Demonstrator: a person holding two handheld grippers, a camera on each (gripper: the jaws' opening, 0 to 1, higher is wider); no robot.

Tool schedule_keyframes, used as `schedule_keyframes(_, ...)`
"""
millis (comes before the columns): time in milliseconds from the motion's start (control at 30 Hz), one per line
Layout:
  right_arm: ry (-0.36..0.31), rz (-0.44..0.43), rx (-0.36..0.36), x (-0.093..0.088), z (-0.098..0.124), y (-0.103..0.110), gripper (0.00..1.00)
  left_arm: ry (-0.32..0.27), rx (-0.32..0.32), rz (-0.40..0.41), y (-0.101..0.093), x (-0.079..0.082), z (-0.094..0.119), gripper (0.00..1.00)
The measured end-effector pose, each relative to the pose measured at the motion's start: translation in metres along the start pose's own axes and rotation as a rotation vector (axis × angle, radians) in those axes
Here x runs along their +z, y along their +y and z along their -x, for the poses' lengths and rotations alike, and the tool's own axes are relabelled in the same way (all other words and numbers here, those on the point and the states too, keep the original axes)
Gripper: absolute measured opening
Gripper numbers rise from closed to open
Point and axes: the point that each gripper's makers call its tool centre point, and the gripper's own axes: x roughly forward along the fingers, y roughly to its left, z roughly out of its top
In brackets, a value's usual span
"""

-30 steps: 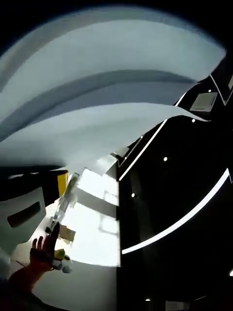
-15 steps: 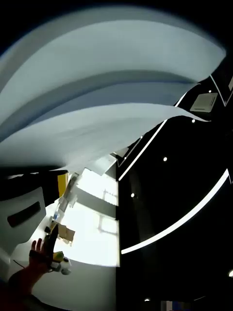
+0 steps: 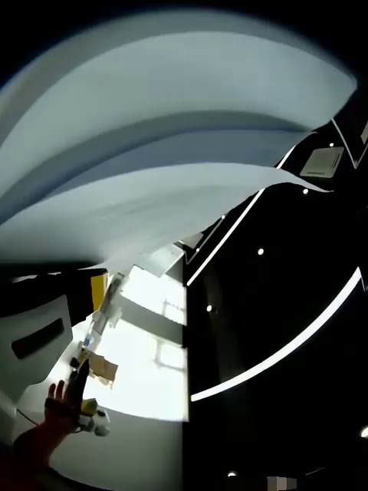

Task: Organize the stack of printing papers by aligning and flattening the scattered papers on the table

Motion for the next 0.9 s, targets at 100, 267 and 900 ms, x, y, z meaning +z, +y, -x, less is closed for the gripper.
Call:
schedule_keyframes(100,-0.002,0.002,-0.005,0.000,0.002,-0.001,0.87,-0.003,0.002,0.001,0.001,0.001,0.000,0.10)
schedule_keyframes(267,0.009,-0.006,-0.008,-0.007,0.004,-0.002,0.87,-0.005,0.004,0.001,0.001,0.001,0.001,0.10)
schedule_keyframes(900,0.039,-0.001,-0.025,-0.020,0.007,-0.004,0.87,-0.002,0.002,0.002,-0.001,0.000,0.000,0.10)
